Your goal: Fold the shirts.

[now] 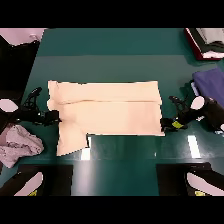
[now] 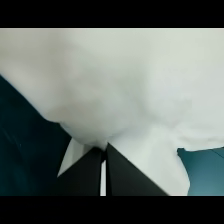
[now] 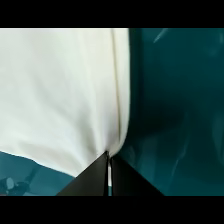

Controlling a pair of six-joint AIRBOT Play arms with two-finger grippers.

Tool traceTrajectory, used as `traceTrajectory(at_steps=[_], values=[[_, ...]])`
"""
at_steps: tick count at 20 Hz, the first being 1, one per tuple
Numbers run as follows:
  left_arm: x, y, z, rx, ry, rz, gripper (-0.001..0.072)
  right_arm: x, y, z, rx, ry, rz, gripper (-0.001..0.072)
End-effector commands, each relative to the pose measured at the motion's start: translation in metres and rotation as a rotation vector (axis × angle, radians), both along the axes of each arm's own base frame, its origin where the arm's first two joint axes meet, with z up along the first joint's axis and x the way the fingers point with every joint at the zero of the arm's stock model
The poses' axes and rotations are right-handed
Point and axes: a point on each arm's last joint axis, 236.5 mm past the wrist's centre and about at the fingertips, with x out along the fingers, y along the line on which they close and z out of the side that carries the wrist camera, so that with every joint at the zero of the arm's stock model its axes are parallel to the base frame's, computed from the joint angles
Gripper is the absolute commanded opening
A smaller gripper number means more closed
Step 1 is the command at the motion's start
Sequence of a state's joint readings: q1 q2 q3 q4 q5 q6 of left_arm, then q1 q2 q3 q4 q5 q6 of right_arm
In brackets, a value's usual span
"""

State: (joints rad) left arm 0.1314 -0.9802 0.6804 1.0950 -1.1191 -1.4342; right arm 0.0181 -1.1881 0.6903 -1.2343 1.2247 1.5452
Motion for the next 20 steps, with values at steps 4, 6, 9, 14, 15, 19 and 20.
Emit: traceTrajectory(at_steps=[4, 6, 9, 14, 15, 19, 20], values=[[-0.033, -0.011, 0.001, -0.030, 0.108, -0.101, 0.0024, -0.004, 0.005, 0.031, 0.051, -0.059, 0.074, 0.0014], [-0.045, -0.014, 0.012, -0.033, 0.106, -0.136, 0.0024, -0.009, -0.010, 0.059, 0.025, -0.099, 0.072, 0.0014], [-0.058, -0.018, 0.041, -0.031, 0.037, -0.138, 0.0024, -0.024, -0.032, 0.097, 0.003, -0.144, 0.007, 0.0013], [-0.071, -0.047, 0.072, -0.162, -0.001, -0.153, 0.0025, -0.028, -0.050, 0.124, -0.024, -0.254, -0.095, 0.0013], [-0.067, -0.045, 0.072, -0.152, -0.017, -0.145, 0.0025, -0.022, -0.051, 0.126, -0.030, -0.290, -0.103, 0.0013], [-0.020, -0.026, 0.102, -0.065, -0.210, -0.083, 0.0025, 0.018, -0.044, 0.130, 0.026, -0.394, -0.158, 0.0013], [-0.007, -0.019, 0.113, -0.034, -0.271, -0.066, 0.0025, 0.028, -0.042, 0.131, 0.047, -0.399, -0.169, 0.0013]])
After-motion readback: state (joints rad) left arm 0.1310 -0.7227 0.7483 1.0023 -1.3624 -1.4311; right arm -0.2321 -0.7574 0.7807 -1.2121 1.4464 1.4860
